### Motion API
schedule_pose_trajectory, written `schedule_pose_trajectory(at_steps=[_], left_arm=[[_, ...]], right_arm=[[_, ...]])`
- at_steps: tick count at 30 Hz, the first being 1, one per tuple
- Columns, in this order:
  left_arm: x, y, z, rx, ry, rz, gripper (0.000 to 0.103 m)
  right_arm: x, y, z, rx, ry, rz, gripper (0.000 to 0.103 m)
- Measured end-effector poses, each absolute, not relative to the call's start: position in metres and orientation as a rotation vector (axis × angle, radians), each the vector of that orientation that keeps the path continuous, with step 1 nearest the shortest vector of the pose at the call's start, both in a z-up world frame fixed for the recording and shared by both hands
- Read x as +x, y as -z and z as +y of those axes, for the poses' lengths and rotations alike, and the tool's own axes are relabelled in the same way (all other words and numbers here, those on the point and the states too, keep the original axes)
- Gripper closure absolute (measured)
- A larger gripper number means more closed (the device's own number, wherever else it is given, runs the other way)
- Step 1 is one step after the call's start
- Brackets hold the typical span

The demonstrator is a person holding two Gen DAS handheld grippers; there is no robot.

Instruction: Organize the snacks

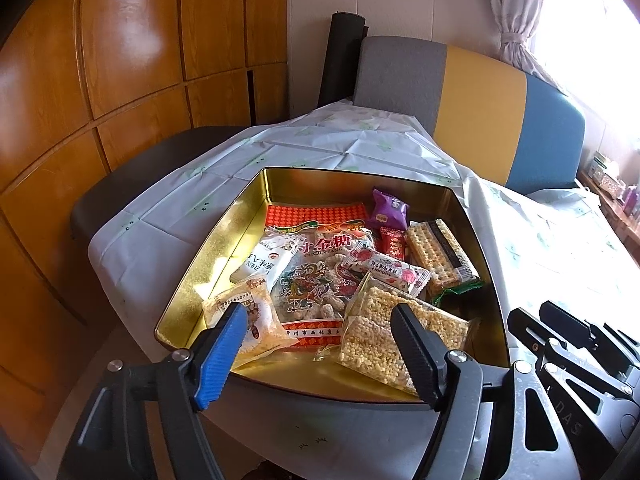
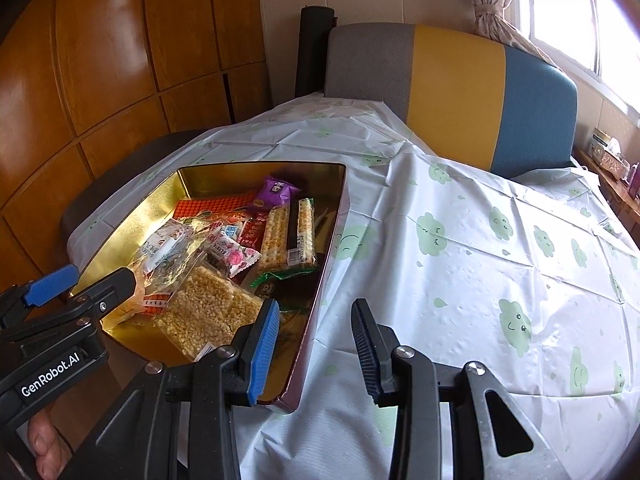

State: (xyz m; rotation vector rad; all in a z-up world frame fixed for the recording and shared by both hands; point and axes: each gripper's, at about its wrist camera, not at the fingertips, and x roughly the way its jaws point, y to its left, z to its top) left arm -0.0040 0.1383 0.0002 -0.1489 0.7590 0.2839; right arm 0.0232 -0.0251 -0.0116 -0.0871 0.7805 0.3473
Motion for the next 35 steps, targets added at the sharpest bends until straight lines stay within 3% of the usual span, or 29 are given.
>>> schedule_pose_trajectory(at_steps=[35], left_arm=[[-0.0037,0.0010,0.1318,-0.116,-0.273,0.744,0.027]], right_arm=[[0.0247,0.0193,-0.0323,-0.079,-0.344,0.789,0.065]])
